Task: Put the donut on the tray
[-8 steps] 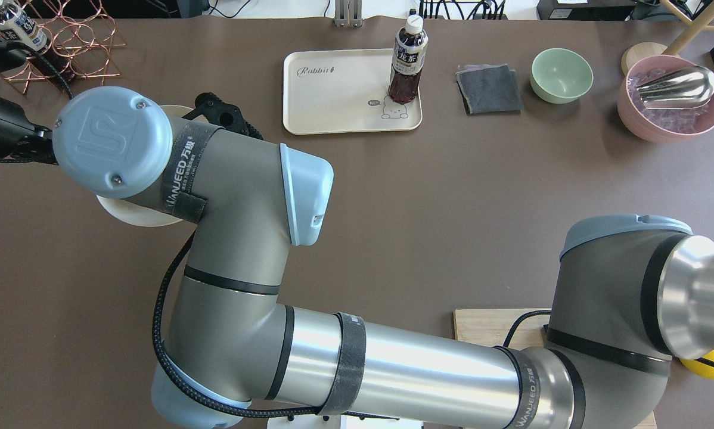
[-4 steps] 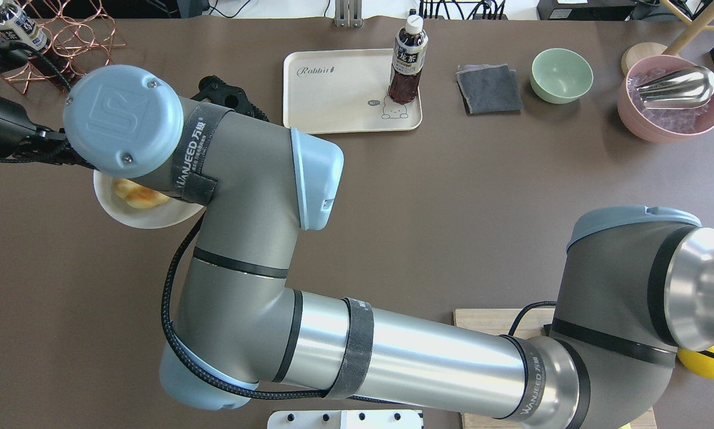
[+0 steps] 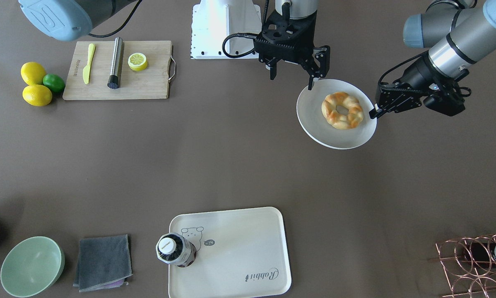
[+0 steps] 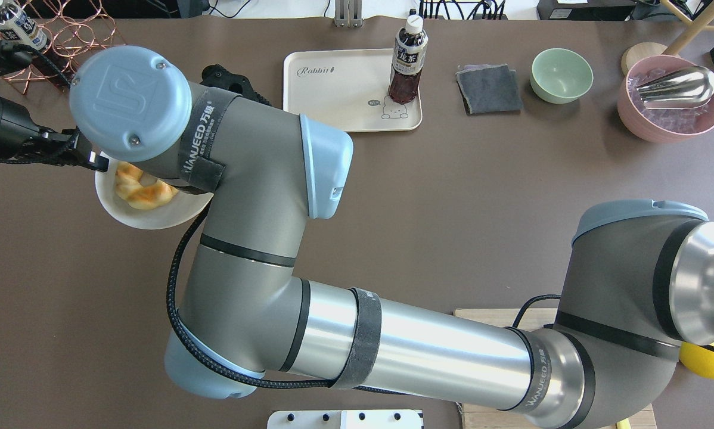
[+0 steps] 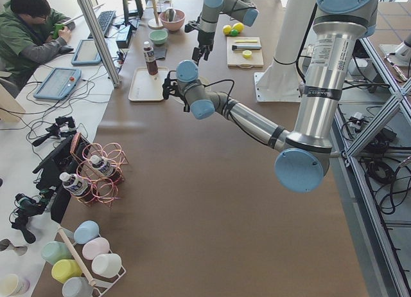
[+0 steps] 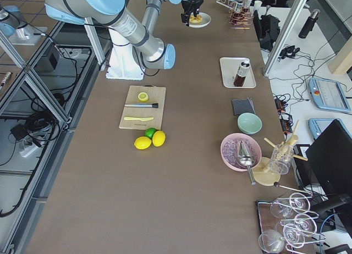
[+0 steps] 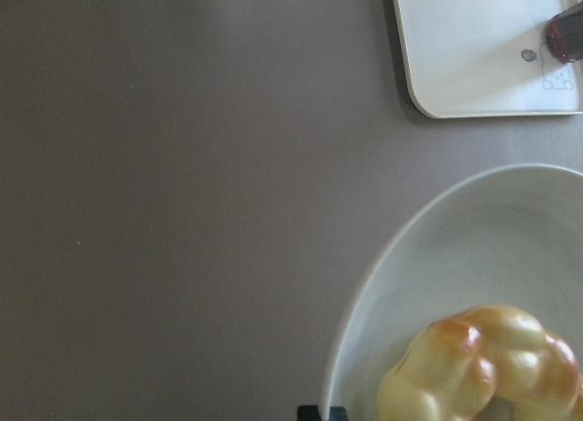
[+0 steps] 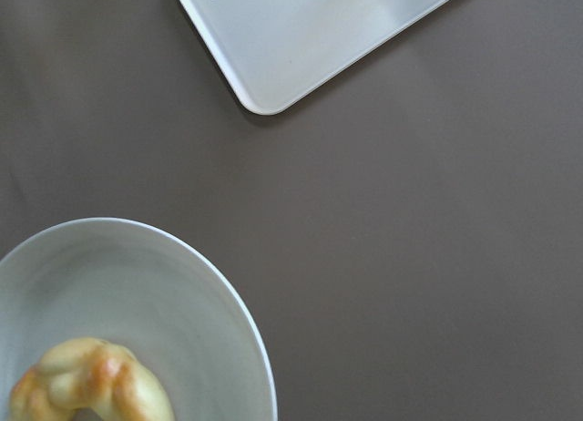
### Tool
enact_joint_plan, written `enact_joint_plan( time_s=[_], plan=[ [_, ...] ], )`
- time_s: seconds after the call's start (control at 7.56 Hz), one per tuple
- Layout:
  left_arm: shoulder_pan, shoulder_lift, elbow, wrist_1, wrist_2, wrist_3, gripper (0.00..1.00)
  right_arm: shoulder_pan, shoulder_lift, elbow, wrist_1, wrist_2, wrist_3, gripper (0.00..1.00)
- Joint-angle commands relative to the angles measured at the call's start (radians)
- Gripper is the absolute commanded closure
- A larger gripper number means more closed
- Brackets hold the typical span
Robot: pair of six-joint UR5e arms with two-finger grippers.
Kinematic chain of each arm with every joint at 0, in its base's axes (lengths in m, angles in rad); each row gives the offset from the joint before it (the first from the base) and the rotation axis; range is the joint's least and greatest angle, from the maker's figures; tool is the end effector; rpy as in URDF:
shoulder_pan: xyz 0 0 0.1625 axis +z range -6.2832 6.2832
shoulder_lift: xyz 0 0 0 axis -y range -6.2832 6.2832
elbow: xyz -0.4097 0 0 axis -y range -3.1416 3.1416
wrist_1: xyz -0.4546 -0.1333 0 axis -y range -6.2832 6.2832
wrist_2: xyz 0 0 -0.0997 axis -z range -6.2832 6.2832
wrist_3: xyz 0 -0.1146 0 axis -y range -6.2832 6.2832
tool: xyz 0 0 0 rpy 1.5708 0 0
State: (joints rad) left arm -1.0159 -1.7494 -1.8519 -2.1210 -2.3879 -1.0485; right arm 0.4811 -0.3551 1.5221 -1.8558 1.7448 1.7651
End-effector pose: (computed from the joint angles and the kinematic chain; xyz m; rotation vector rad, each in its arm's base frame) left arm 0.2736 -0.5359 0.3213 0.1252 1.1917 -0.0209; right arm -0.5798 -0.4306 -0.1183 -0.0357 -0.9062 0.5526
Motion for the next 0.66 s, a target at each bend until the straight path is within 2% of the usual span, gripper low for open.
enact_joint_plan(
  time_s=[0.0,0.13,0.4,0.53],
  plan=[
    [0.028,-0.177,0.173,0.003,0.009,-0.259,1.0,0.111,-0.184,0.117,-0.039,0.087,-0.222,0.0],
    [0.042,-0.256,0.248,0.004,0.066,-0.378,1.0,0.19,-0.288,0.142,-0.033,0.16,-0.397,0.0],
    [0.12,-0.387,0.374,0.006,0.221,-0.605,1.0,0.36,-0.425,0.145,-0.013,0.311,-0.695,0.0],
    [0.14,-0.454,0.437,0.004,0.258,-0.692,1.0,0.445,-0.517,0.145,0.041,0.416,-0.811,0.0]
  ],
)
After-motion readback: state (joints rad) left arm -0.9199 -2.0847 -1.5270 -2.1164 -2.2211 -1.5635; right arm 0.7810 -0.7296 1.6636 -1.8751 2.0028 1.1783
